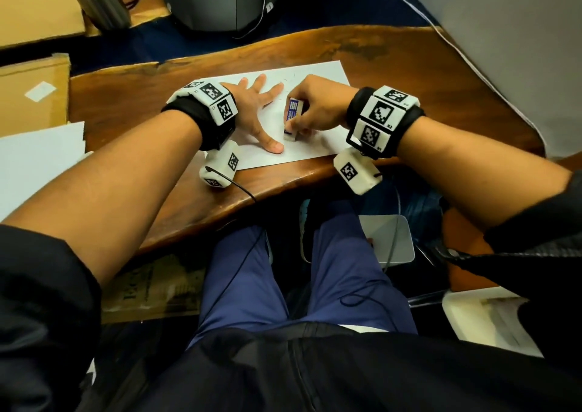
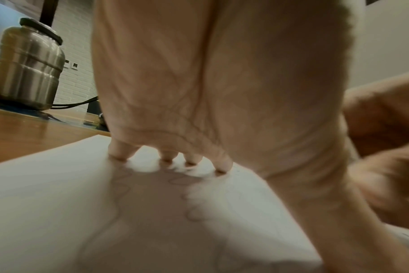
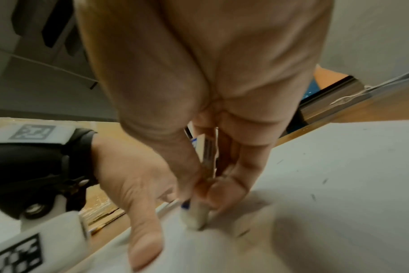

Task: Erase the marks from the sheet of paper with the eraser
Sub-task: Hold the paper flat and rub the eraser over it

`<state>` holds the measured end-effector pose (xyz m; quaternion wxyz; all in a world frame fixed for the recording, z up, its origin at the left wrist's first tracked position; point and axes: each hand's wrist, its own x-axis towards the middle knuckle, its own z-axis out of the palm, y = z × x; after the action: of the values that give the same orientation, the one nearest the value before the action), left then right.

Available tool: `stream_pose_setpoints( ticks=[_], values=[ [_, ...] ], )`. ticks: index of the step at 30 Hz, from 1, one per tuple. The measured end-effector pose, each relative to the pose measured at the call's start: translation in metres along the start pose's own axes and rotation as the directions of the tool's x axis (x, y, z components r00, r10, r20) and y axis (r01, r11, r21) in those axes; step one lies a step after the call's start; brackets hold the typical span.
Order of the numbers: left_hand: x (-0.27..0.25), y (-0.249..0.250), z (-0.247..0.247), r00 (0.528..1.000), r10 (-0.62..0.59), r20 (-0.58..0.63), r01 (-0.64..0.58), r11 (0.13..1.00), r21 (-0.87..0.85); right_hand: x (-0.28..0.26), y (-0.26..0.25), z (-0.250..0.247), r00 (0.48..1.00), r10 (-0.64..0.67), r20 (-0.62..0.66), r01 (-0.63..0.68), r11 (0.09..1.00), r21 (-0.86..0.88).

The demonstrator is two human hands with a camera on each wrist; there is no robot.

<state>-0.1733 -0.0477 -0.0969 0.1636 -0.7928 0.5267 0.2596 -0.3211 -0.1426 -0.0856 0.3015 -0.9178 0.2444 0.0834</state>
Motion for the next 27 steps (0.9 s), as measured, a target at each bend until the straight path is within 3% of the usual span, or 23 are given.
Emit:
stream_pose_setpoints(
  ticks=[4,9,11,14,18,23,27],
  values=[
    [-0.008,-0.002,-0.001,0.995,-0.1,-0.003,0.1,0.995,-0.027,0.015,0.006,-0.008,0.996,0.082,-0.032,-0.08,0.994,0.075],
    [-0.018,0.004,-0.008,0.968,-0.248,-0.048,0.249,0.968,0.025,0.034,0.0,-0.013,0.994,0.063,-0.09,-0.061,0.998,0.023],
    [-0.019,0.007,-0.006,0.981,-0.148,-0.127,0.155,0.987,0.052,0.04,-0.005,-0.013,0.995,0.051,-0.091,-0.048,0.998,0.038],
    [-0.016,0.003,0.0,0.997,0.012,-0.071,-0.012,1.0,-0.004,0.046,-0.007,-0.014,0.994,0.046,-0.095,-0.045,0.999,0.012],
    [-0.01,-0.003,0.0,1.0,0.003,0.015,-0.003,1.0,-0.01,0.04,-0.002,-0.013,0.997,0.028,-0.068,-0.029,0.999,-0.013],
    [-0.007,-0.001,-0.003,0.999,-0.016,0.032,0.015,0.999,0.04,0.031,-0.003,-0.014,0.995,-0.014,0.094,0.024,0.994,-0.108],
    [-0.008,-0.001,-0.003,1.0,-0.012,0.021,0.011,0.999,0.048,0.043,-0.004,-0.02,0.996,0.044,-0.073,-0.046,0.998,-0.031]
  ],
)
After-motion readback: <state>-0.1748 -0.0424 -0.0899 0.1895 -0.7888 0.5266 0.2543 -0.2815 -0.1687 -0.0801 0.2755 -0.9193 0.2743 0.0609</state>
